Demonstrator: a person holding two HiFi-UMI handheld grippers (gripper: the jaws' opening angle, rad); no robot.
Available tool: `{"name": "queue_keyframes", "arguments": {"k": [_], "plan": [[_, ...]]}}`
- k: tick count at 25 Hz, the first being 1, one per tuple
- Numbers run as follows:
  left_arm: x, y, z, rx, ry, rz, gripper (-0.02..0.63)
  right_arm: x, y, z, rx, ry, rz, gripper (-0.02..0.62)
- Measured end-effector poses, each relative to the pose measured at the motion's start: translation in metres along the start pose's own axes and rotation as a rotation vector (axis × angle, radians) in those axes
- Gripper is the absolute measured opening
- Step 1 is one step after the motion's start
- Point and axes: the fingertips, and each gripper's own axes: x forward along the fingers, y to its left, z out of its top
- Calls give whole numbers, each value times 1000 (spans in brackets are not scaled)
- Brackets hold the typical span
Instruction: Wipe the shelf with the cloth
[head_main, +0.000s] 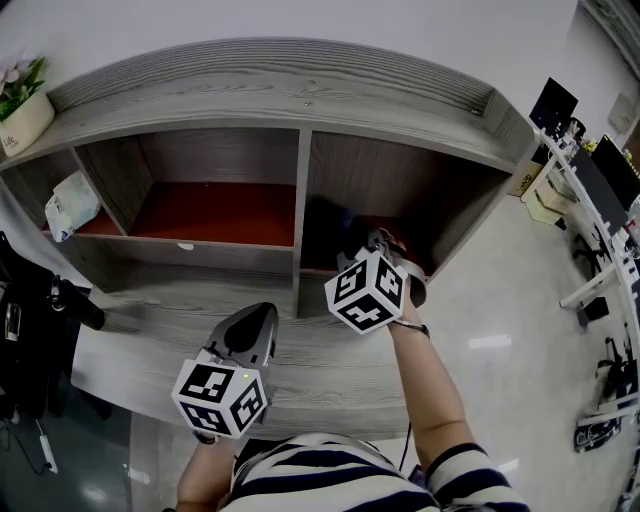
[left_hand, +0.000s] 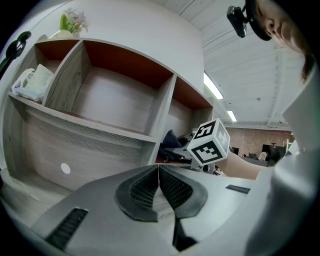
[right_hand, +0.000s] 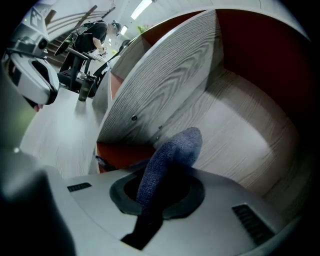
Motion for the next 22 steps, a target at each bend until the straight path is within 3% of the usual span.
{"name": "queue_keyframes", "arguments": {"k": [15, 22], "plan": [[35, -42, -3, 29, 35, -152, 17, -31, -40, -59, 43, 122, -144, 44], [45, -56, -7, 28, 49, -197, 18, -41, -40, -65, -103, 222, -233, 44]]}}
